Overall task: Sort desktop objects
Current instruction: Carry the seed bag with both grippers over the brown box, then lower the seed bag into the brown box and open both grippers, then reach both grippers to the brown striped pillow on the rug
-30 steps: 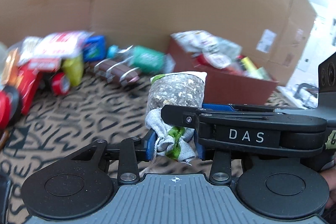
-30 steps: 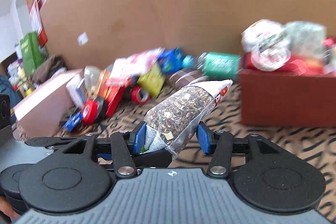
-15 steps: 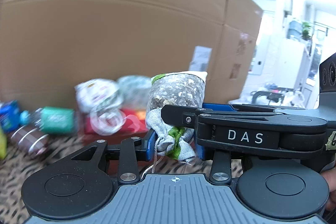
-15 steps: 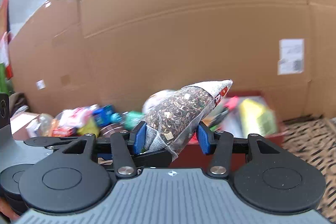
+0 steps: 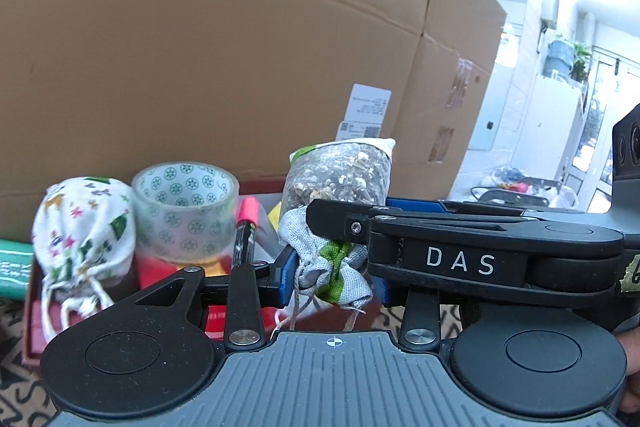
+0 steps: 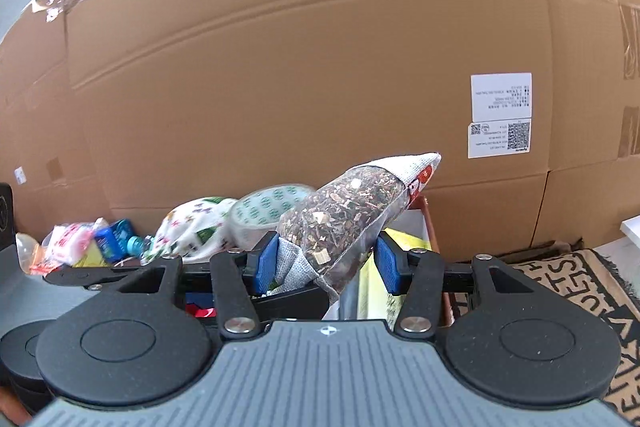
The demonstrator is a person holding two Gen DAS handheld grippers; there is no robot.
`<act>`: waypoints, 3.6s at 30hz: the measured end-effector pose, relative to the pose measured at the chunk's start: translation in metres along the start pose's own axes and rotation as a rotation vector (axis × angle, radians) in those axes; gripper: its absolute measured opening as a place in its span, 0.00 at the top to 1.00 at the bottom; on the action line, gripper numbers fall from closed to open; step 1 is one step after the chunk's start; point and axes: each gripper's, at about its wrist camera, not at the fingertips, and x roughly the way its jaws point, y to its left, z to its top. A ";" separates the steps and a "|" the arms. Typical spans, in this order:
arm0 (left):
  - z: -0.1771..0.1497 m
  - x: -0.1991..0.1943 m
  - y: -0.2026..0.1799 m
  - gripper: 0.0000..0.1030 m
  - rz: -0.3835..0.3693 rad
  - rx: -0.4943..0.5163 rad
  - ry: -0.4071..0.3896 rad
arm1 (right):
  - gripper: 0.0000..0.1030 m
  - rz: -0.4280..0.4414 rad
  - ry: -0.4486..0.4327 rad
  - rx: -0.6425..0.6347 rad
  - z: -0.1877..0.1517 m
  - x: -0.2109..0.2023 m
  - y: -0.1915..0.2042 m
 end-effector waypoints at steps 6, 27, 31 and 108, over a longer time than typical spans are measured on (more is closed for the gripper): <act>0.004 0.025 0.010 0.57 0.018 -0.025 0.010 | 0.45 0.025 0.011 -0.007 0.005 0.025 -0.012; -0.011 -0.004 0.025 0.42 0.007 -0.051 0.043 | 0.26 -0.081 0.037 0.023 -0.009 0.023 -0.022; -0.015 -0.002 0.020 0.42 -0.003 -0.034 0.058 | 0.37 -0.044 0.079 -0.016 -0.010 0.036 -0.018; -0.088 -0.212 0.187 0.00 0.395 -0.358 -0.127 | 0.01 0.176 0.034 -0.354 -0.058 0.014 0.221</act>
